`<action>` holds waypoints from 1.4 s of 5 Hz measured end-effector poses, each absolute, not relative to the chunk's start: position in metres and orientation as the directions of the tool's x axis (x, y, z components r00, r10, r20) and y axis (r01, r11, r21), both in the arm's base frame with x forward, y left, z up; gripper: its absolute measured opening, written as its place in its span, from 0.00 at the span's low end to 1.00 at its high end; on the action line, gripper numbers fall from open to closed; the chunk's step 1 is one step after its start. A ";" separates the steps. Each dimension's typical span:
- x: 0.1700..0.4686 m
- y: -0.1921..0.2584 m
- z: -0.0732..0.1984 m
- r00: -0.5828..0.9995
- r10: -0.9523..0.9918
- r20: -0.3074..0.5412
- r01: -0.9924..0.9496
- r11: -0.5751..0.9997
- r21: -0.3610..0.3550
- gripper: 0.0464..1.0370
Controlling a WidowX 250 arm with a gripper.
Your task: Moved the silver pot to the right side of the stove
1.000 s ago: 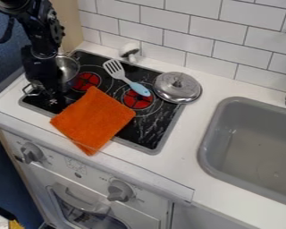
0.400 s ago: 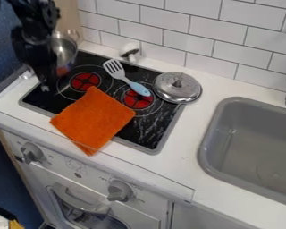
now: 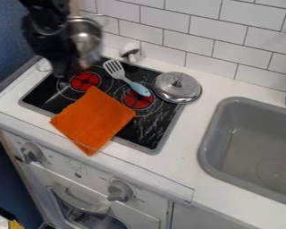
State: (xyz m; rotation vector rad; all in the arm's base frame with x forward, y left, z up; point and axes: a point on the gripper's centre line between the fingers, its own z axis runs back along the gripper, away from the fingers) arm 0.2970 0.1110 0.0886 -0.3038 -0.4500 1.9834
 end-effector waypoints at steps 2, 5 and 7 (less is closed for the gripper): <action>0.291 0.029 0.065 -0.169 0.985 -0.025 -0.908 -0.165 -0.385 0.03; 0.270 -0.012 0.006 0.001 1.000 0.030 -0.970 0.008 -0.241 0.03; 0.282 -0.015 -0.004 0.009 0.999 0.037 -0.973 0.017 -0.231 0.06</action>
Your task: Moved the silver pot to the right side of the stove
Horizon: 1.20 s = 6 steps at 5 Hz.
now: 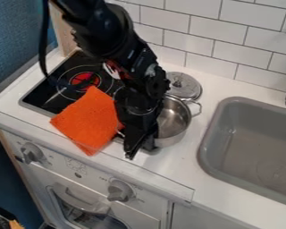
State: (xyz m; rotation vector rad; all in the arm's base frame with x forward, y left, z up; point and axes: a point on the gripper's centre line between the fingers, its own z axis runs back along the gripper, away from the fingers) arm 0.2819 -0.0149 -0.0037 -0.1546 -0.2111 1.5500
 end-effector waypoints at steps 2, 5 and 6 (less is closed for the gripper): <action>0.278 -0.012 0.005 -0.039 0.998 0.046 -0.970 -0.027 -0.240 0.52; 0.284 -0.003 0.047 -0.047 0.999 0.019 -0.934 -0.037 -0.354 0.97; 0.289 -0.001 0.080 -0.036 0.999 0.018 -0.887 -0.024 -0.461 0.97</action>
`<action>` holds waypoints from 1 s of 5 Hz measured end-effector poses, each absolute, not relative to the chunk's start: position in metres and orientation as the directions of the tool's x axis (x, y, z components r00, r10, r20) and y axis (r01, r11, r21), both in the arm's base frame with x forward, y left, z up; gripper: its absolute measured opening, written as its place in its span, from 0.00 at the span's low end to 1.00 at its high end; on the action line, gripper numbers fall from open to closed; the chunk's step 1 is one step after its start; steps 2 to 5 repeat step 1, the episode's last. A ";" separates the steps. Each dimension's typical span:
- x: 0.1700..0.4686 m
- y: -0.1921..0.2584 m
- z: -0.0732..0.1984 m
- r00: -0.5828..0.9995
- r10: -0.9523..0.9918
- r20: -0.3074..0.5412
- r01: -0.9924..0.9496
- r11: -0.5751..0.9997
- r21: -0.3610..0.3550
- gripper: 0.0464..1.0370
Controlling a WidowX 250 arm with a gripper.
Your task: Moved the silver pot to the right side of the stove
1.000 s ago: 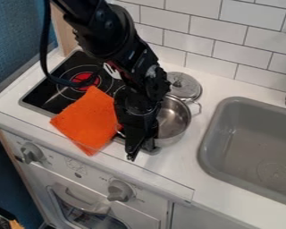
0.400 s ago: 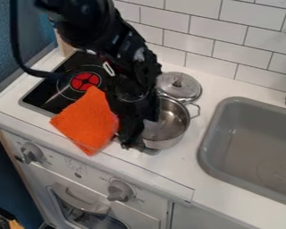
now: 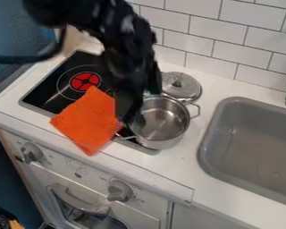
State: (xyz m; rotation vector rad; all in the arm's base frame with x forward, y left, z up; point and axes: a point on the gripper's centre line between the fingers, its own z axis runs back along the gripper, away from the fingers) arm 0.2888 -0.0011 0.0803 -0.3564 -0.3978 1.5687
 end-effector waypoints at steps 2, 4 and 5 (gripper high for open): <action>0.288 0.000 0.081 -0.035 0.999 0.020 -0.886 -0.022 -0.462 0.96; 0.288 0.000 0.081 -0.035 0.999 0.020 -0.886 -0.022 -0.462 0.96; 0.288 0.000 0.081 -0.035 0.999 0.020 -0.886 -0.022 -0.462 0.96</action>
